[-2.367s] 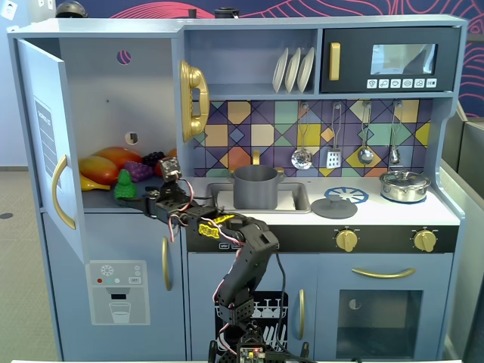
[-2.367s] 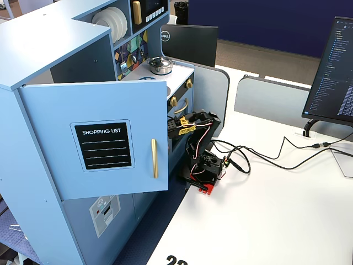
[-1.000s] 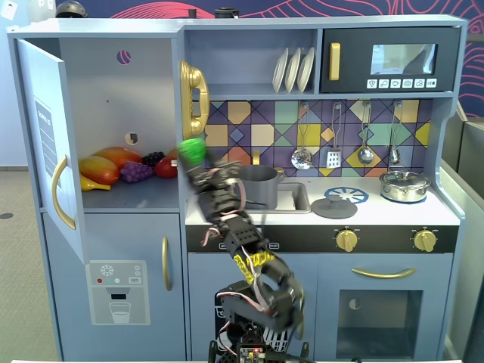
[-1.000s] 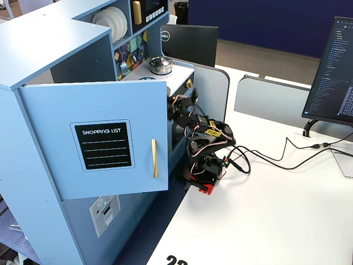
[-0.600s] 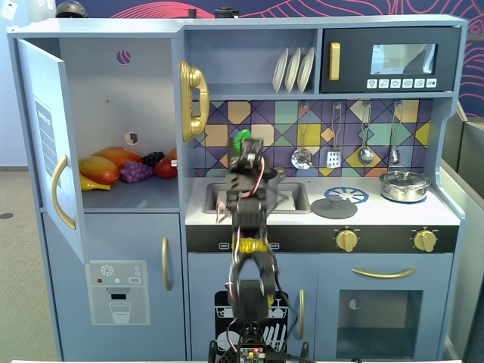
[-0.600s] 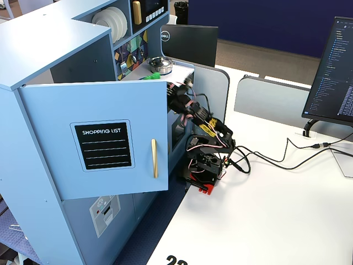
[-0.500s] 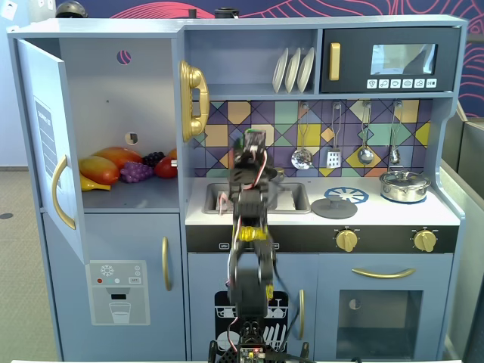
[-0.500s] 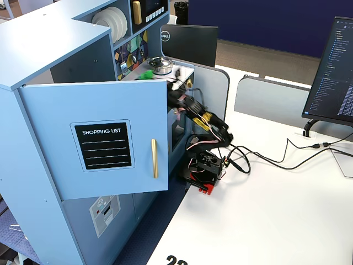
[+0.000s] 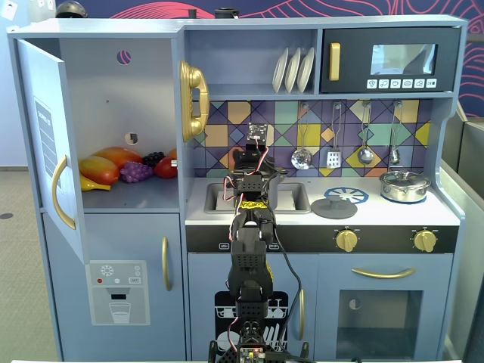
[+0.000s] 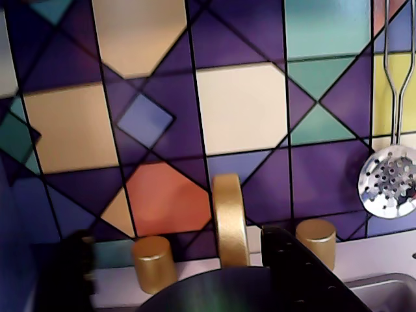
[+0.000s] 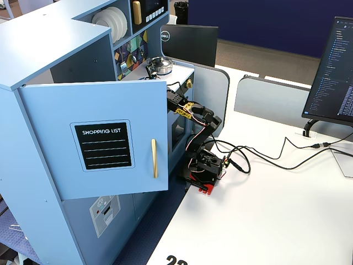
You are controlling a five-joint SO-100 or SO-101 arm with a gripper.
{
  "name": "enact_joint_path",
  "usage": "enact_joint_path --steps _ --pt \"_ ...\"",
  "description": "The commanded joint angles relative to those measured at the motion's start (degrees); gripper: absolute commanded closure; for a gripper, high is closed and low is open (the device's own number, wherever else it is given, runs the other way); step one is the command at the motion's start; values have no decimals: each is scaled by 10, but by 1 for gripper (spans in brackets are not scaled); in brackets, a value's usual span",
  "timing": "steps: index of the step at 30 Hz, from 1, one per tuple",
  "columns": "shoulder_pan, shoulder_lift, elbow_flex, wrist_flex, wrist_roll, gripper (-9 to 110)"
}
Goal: Pick up the green pineapple from the left cabinet and place it in the gray recipient
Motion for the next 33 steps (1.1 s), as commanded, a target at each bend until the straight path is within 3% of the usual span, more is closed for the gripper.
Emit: enact_joint_path --steps 1,5,8,12,17,25,29,33 --pt "8 90 -13 34 17 71" --pt "4 255 53 218 0 82" --pt "-7 378 127 384 -76 91" --pt "1 497 264 498 -70 97" --pt "-3 563 423 592 -67 101" --pt "-26 607 657 592 -23 101" --pt "-58 599 668 689 33 101" --pt "-69 606 668 817 -40 101"
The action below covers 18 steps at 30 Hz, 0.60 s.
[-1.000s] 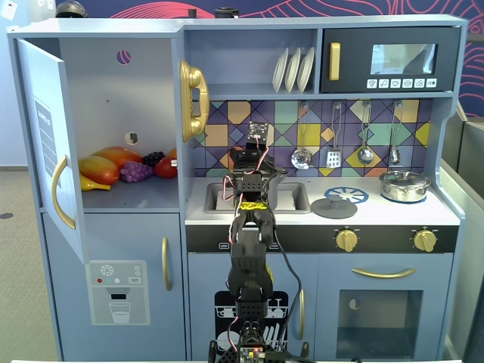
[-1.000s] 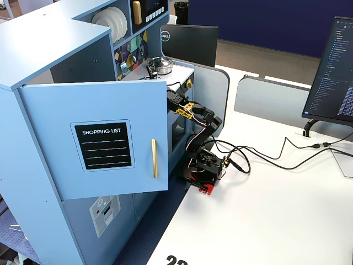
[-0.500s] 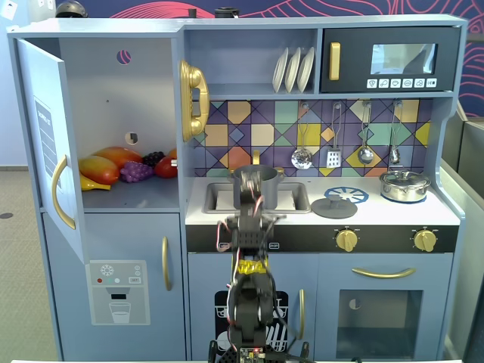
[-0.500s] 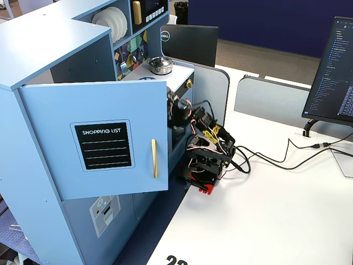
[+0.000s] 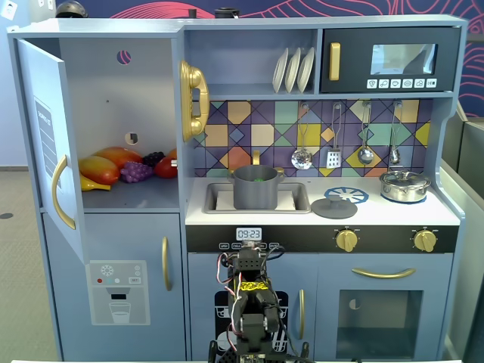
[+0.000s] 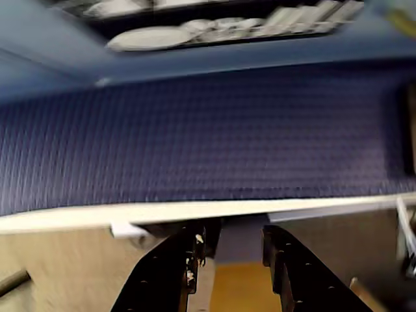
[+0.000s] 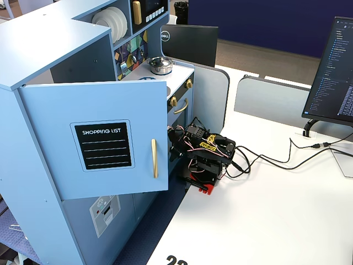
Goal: Pick up the green pineapple from the left cabinet and place it in the gray recipient
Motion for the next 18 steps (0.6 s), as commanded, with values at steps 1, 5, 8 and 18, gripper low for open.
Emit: enact_joint_path --steps 1,5,8,18 --pt "-18 4 -3 113 2 101" --pt "-4 4 -3 113 -4 101" --pt "14 4 -3 113 5 100" --pt "22 5 -3 113 5 98"
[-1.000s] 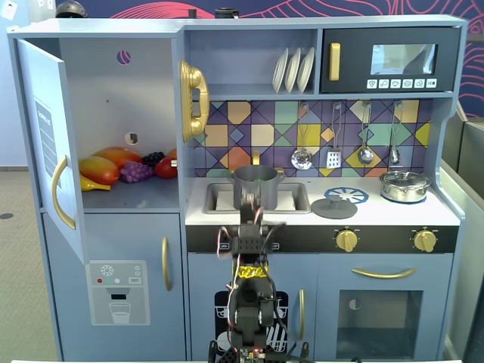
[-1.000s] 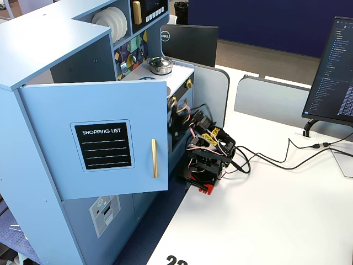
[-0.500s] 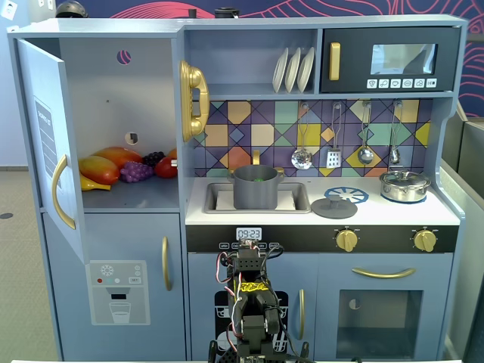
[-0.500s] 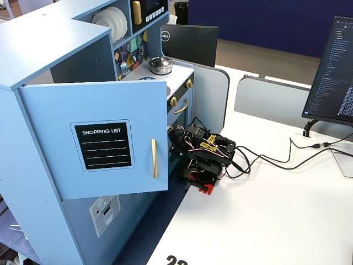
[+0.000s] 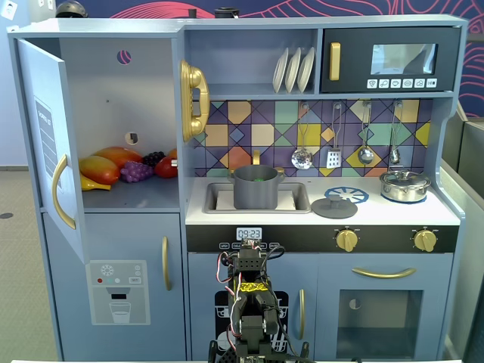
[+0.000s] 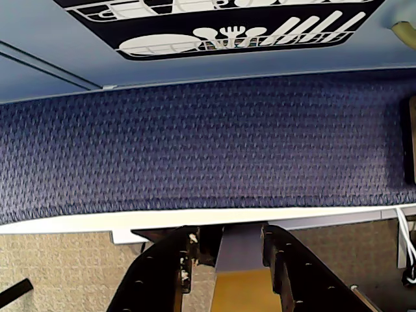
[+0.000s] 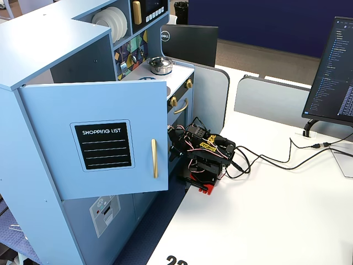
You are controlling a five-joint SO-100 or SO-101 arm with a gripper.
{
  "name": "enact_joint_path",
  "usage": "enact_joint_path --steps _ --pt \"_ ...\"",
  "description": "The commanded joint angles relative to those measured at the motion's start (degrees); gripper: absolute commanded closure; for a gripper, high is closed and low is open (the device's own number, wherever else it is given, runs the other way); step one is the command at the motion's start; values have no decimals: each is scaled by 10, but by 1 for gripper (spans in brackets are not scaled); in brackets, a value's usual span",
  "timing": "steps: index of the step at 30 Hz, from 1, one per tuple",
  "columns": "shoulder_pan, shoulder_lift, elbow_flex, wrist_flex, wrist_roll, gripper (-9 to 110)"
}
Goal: Pick up the green pineapple from the left cabinet and place it in the gray recipient
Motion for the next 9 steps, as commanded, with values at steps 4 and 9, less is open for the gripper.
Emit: enact_joint_path --steps 4,9 --pt "9 -4 0 98 11 96" --pt "9 -4 0 98 11 96"
